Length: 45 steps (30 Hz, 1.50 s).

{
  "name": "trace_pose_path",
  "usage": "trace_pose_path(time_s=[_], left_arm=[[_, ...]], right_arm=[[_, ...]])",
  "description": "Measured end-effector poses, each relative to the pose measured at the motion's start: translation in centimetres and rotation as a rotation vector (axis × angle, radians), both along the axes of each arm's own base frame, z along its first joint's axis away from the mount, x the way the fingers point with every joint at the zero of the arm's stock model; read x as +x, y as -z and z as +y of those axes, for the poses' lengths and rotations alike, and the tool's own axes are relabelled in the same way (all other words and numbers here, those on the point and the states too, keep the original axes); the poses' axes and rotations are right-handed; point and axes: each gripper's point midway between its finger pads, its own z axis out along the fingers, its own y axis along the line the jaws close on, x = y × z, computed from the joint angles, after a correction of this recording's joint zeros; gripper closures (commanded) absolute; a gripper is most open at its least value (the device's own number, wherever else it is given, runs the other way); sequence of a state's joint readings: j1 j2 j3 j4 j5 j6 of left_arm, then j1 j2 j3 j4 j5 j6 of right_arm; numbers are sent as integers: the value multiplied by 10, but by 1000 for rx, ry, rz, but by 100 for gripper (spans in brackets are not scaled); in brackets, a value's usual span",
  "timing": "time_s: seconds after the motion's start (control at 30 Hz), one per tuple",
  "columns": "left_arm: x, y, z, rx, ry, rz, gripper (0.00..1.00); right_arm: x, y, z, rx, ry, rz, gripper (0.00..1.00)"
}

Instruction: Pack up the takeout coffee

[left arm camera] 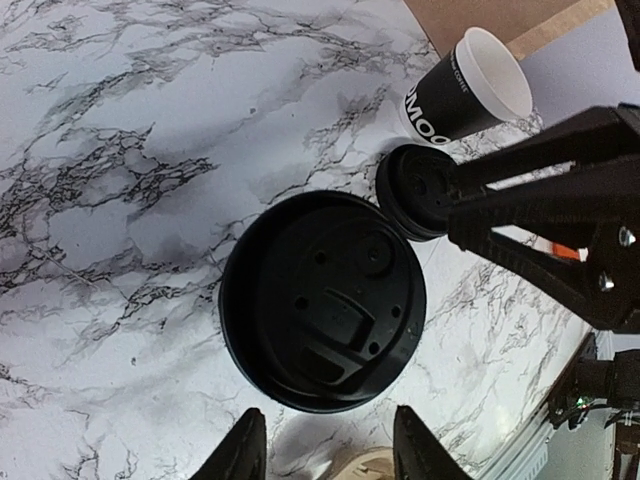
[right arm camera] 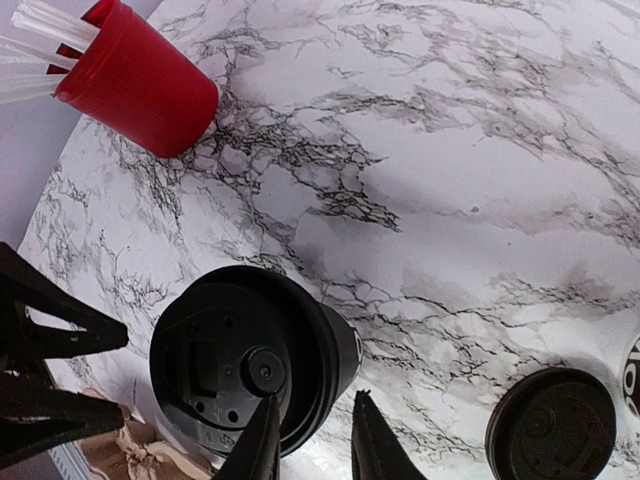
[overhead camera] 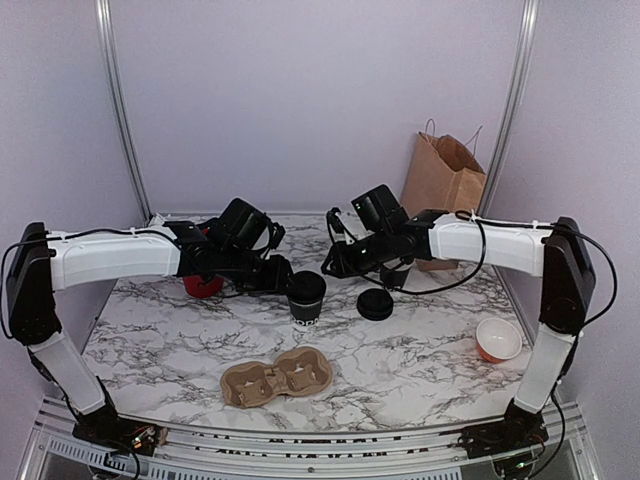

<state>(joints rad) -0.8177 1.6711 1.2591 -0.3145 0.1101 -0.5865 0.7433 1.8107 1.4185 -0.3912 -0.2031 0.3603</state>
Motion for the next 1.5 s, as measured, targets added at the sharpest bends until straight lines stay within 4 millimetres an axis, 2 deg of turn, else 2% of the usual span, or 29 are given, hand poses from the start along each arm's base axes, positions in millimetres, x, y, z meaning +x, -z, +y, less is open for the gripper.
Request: trace_pose_path(time_s=[0.1,0.33,0.57,0.87,1.2,1.37,1.5], left_arm=[[-6,2,-4,-3,-1,13,62],[-2,1,-4,-7,-28,5,67],[1,12,-8,9,-29,19,69],[12,10,-16,10,-34,0,74],[32,10,-8,29,-57,-16,75],[42,9,-7,38,-55,-29,74],[47,2,-9,36,-47,-48,70]], right_arm=[[5,2,7,-1,-15,-5,76],[9,0,12,4,-31,-15,76],[10,5,14,2,-34,-11,77],[5,15,21,-9,-51,2,81],[-3,16,27,-18,-46,4,83],[-10,17,25,-21,-31,17,81],[-14,12,17,-24,4,14,74]])
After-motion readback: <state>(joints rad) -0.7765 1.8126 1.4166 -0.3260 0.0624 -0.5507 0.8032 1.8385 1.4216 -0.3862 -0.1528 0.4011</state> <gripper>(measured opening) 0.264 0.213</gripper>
